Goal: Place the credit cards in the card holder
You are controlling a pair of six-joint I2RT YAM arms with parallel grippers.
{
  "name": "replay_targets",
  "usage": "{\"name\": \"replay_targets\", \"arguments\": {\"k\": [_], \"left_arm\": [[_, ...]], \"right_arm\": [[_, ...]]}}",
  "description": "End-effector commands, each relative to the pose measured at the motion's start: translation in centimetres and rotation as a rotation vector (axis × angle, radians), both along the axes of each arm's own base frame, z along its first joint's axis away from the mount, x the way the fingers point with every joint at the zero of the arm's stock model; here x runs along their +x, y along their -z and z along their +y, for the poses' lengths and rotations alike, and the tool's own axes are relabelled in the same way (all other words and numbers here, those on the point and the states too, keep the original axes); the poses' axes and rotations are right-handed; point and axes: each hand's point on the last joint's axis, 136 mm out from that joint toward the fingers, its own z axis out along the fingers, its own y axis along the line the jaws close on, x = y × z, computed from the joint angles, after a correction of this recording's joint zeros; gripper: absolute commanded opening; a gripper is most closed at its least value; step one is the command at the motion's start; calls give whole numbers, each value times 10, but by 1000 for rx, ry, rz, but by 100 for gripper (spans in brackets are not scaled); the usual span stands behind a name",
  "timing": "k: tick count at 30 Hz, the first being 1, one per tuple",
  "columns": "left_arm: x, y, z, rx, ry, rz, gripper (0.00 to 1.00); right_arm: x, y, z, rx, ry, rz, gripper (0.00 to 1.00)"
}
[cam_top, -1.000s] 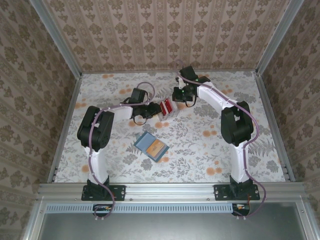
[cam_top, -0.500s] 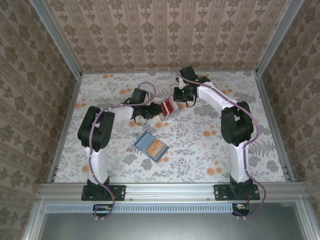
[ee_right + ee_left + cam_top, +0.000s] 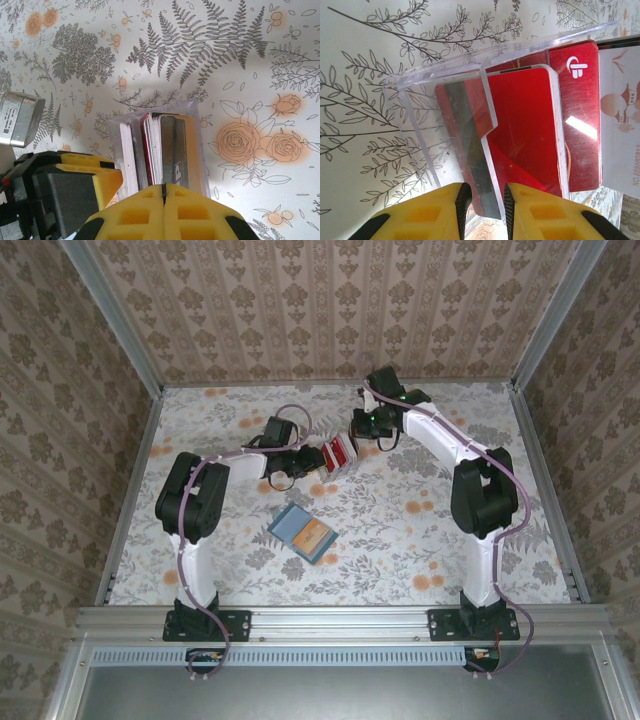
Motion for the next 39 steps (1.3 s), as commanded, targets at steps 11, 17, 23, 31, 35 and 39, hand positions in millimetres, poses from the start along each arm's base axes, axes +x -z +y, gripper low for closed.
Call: {"name": "replay_targets", "arguments": {"k": [11,17,23,31,35,39], "left_arm": [[-15,-51,12,19,-18,-79,50],[-15,-82,11,-71,-37,-145,62],[-14,-121,-7,-299,-8,-221,62],[-17,-170,-21,-522,47,-325,63],[-17,-174,-23,-543,51,-320,62],[-15,-177,-25,-581,54,-316,62]], "right_arm": [[-2,-32,-4,31,-3,-70,1],[-7,-59,-5,58,-5,-113,1],[-14,-89,1,142,-20,-144,1],[-21,-112,9,303,-35,-142,1],[-24,-121,12,393,-46,-128,1],[-27,-131,17,483,-62,-114,1]]}}
